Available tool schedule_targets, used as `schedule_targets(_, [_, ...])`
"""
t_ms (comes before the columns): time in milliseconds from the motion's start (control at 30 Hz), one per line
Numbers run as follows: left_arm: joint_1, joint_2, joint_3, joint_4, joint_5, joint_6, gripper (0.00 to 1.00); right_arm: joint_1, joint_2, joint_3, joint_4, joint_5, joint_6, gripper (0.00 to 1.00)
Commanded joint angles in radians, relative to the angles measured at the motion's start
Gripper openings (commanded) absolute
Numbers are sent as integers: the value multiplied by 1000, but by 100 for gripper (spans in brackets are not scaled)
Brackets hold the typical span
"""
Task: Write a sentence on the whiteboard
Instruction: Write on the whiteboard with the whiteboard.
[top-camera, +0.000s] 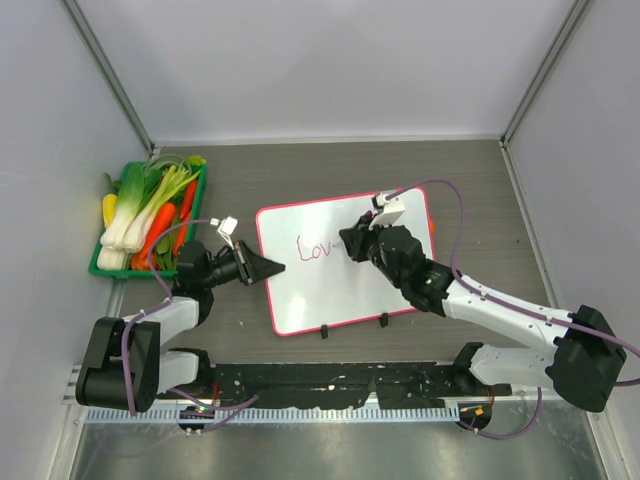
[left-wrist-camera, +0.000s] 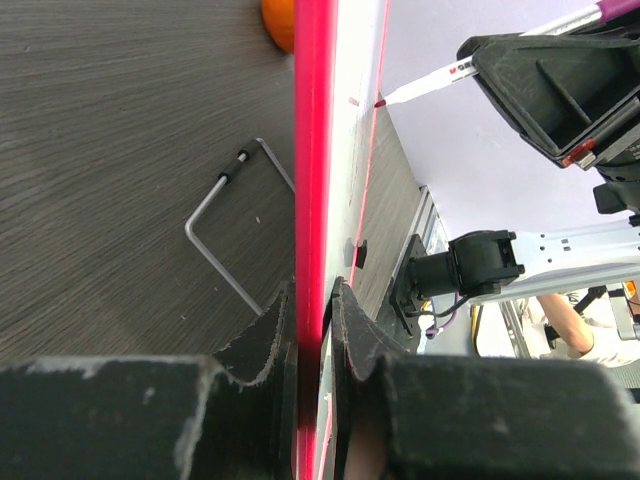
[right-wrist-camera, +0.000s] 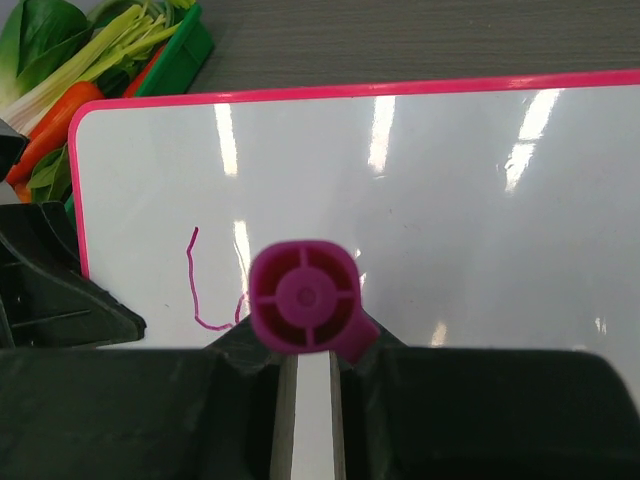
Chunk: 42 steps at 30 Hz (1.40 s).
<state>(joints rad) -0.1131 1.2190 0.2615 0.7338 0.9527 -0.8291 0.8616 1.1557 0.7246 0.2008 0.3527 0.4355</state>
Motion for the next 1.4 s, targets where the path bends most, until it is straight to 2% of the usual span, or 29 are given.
schedule_targets(0, [-8, 7, 5, -57, -77, 116, 0, -4, -10, -8, 37, -30, 28, 1])
schedule_targets(333, [-8, 8, 5, -59, -77, 117, 0, -4, -2, -11, 51, -43, 28, 1])
schedule_targets(1367, [-11, 5, 4, -57, -77, 117, 0, -38, -1, -17, -21, 66, 3, 1])
